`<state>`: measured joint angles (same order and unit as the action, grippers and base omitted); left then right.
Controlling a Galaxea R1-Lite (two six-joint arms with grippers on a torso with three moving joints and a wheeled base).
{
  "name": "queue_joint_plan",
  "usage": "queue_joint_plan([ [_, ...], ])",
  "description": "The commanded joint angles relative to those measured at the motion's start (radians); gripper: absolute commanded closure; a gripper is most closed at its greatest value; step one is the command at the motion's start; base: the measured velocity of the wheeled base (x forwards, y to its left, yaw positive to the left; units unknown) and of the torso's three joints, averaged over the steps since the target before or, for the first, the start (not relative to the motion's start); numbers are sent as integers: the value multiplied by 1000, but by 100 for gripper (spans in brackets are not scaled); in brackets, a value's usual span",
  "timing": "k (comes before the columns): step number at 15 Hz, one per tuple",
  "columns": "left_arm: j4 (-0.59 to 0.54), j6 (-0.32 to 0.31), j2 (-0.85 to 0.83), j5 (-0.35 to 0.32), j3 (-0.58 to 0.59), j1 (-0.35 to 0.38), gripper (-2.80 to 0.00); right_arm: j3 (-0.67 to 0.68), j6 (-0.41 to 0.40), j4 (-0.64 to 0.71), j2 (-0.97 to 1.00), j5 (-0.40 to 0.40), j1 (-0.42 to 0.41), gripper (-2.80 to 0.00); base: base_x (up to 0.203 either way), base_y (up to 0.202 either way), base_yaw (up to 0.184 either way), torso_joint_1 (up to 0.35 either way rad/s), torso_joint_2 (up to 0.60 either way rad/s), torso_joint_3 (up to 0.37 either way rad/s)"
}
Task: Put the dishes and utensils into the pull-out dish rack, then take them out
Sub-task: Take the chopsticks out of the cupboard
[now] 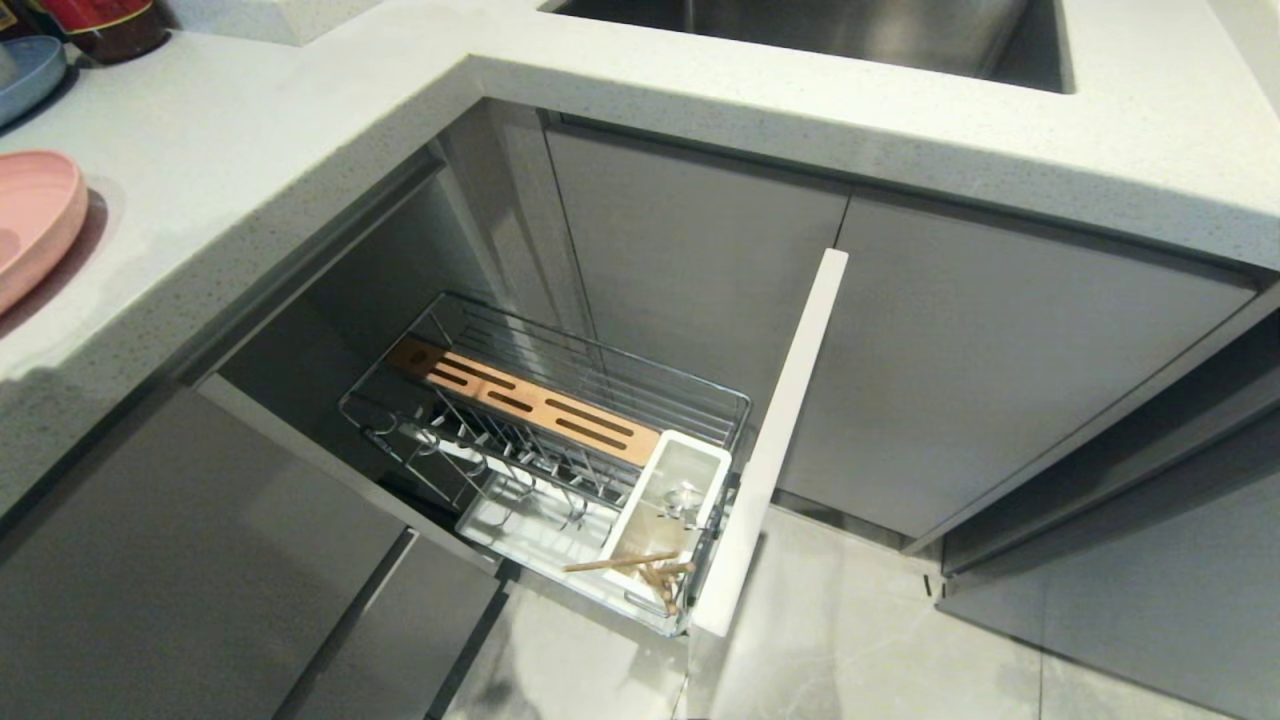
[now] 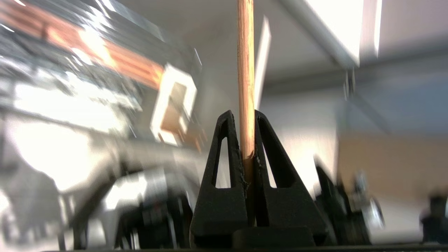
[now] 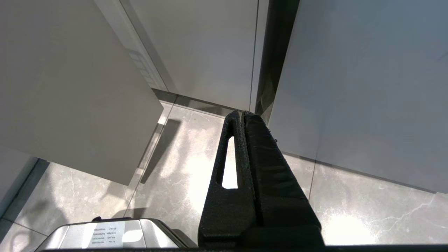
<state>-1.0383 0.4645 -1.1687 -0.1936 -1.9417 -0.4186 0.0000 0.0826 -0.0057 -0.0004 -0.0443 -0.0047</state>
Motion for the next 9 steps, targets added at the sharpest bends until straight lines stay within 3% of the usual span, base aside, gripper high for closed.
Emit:
queue_joint_plan([
  [1, 40, 0, 54, 2, 0, 128, 0, 0, 0, 0, -4, 0, 0, 0, 0, 0, 0, 0, 0, 0],
  [5, 82, -5, 78, 23, 0, 366, 0, 0, 0, 0, -4, 0, 0, 0, 0, 0, 0, 0, 0, 0],
  [9, 85, -10, 86, 153, 5, 601, 0, 0, 0, 0, -4, 0, 0, 0, 0, 0, 0, 0, 0, 0],
])
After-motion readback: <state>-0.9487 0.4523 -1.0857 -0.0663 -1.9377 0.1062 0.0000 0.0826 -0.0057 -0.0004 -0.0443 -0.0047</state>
